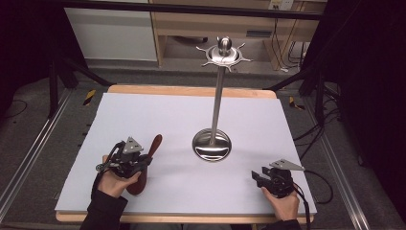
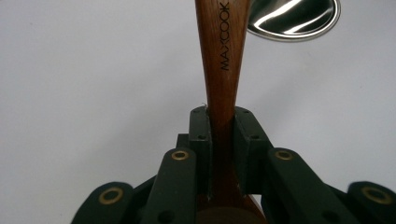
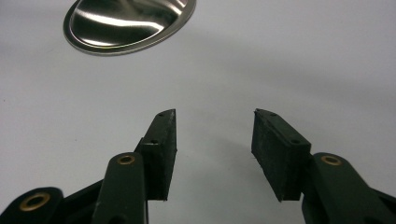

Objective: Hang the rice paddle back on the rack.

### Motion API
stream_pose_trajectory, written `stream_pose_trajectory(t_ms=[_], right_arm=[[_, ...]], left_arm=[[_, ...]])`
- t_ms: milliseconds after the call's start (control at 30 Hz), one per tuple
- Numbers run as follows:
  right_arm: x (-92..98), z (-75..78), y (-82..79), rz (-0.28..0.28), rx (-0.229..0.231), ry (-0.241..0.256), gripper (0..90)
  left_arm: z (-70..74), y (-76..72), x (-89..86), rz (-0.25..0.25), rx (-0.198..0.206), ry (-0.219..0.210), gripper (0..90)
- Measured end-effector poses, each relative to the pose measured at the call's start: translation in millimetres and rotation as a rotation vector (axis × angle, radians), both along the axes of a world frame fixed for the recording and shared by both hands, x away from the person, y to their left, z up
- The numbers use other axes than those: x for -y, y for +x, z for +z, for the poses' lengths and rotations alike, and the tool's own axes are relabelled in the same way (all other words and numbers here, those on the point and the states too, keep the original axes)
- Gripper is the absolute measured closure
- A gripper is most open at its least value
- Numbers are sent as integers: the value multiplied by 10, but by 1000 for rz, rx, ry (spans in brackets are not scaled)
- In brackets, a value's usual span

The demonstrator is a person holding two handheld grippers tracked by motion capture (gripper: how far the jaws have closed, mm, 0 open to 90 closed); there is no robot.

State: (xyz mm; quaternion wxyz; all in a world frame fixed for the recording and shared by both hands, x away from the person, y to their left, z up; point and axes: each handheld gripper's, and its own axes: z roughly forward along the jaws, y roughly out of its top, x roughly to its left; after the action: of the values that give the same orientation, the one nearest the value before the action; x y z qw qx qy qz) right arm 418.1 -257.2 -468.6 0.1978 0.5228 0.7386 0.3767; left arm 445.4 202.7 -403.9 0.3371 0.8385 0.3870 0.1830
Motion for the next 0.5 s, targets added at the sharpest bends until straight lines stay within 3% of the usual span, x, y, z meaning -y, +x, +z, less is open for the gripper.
stream_pose_trajectory(t_ms=[167,500], right_arm=[[-4,-1,-2,0,-1,2,504],[-7,2,-1,-1,-3,4,502]], left_arm=[[20,-16,-16,6,14,-11,783],[116,-80,-49,17,82,-47,784]])
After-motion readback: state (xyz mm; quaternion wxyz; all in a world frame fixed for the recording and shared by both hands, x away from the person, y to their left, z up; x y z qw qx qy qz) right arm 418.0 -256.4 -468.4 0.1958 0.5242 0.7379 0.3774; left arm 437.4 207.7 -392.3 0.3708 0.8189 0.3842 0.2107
